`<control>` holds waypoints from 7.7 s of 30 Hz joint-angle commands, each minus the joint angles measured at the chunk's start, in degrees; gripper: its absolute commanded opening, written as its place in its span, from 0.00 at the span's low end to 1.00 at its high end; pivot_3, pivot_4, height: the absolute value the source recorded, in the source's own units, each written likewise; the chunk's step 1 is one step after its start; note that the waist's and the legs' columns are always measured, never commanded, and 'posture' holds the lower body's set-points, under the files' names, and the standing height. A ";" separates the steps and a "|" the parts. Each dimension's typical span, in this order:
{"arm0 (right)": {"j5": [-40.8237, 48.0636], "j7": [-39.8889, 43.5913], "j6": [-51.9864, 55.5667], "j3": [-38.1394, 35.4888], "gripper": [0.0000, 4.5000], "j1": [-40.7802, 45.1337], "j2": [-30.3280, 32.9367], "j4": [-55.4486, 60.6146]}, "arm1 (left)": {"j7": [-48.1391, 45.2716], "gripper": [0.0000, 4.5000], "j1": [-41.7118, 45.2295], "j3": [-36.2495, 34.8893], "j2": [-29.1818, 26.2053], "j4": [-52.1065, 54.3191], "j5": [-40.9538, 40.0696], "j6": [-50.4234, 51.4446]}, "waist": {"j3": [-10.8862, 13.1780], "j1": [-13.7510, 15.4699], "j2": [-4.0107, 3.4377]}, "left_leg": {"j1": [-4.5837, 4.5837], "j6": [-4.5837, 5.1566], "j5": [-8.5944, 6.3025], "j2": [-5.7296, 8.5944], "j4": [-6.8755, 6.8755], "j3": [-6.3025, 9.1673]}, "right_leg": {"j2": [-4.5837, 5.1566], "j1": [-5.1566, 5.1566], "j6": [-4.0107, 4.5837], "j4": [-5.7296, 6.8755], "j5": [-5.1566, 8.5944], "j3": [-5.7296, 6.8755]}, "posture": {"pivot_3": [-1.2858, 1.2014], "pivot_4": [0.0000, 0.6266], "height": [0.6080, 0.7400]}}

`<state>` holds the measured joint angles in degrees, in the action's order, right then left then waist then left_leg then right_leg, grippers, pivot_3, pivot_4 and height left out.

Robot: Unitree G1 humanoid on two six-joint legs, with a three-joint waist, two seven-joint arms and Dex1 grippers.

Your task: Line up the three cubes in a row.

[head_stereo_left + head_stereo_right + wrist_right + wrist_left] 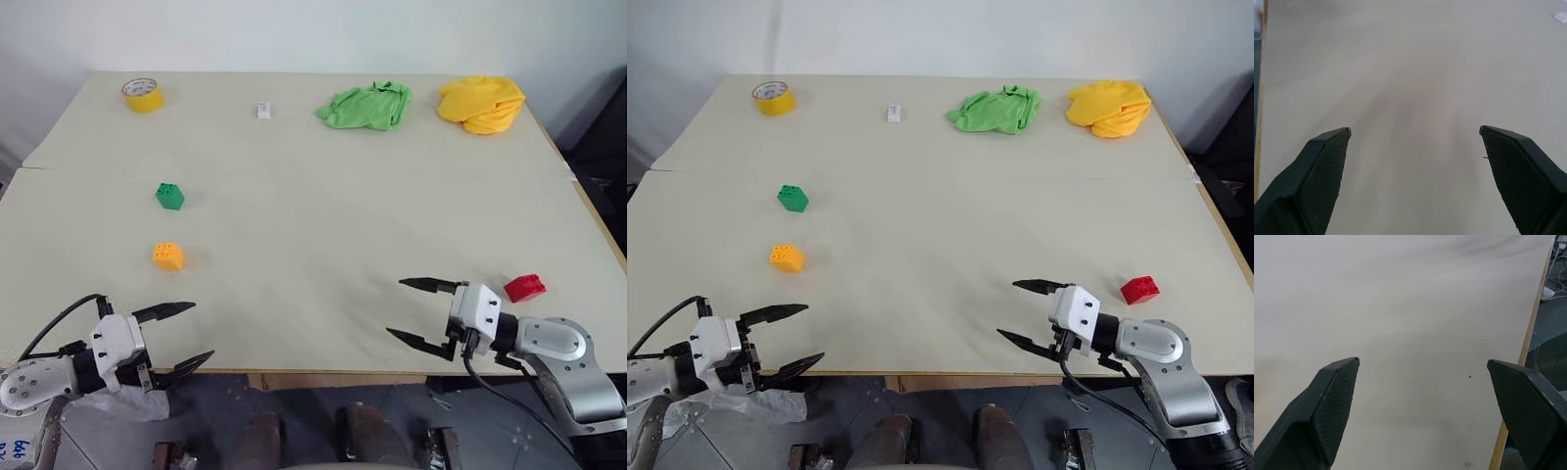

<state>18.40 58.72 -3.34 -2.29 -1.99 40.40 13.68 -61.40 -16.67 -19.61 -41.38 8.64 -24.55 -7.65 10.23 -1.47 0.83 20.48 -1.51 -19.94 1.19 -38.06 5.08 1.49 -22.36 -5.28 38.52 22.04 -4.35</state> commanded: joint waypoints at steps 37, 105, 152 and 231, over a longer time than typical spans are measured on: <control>27.40 -23.97 38.73 -45.19 0.99 -16.93 4.14 8.12 | -0.95 0.99 25.93 17.66 3.44 3.09 -2.20 16.08 | -0.08 -0.46 -0.26 | -0.31 0.20 0.21 0.02 0.08 -0.58 | -0.07 0.11 -0.11 0.15 -0.23 -0.65 | 0.52 0.24 1.00; -15.89 29.38 -0.58 21.26 0.33 47.07 1.95 -37.79 | 1.43 1.00 12.30 10.57 1.11 6.11 -0.84 9.06 | -0.01 -0.13 -0.13 | 0.82 0.08 0.15 -0.01 -0.81 -0.88 | 0.58 -0.99 -0.14 0.21 -0.54 0.85 | 0.52 0.24 1.00; 17.42 15.28 4.65 -9.77 0.99 16.95 -3.46 -10.69 | 58.69 1.00 28.08 -11.93 6.63 5.03 -6.74 44.36 | 0.00 2.51 -0.15 | 0.56 0.53 0.07 0.12 -0.96 -0.54 | 0.67 -0.31 -0.29 -0.17 -0.91 1.15 | 0.52 0.24 1.00; 17.50 17.42 -2.64 -19.63 1.00 -5.20 2.18 0.35 | -2.73 0.32 57.02 41.10 10.85 -13.46 21.82 31.94 | -0.01 1.48 -0.13 | 0.70 0.45 0.49 0.33 -1.09 -1.16 | 0.90 -0.82 -0.45 0.36 -1.08 1.11 | 0.52 0.24 1.00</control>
<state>34.45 74.29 -3.90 -21.54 -7.70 42.46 13.28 -64.28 41.12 21.13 -30.48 -5.48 -3.12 23.86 10.22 0.01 0.70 21.17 -1.06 -19.44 1.52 -39.15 3.92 2.39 -23.17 -5.73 38.87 20.96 -3.24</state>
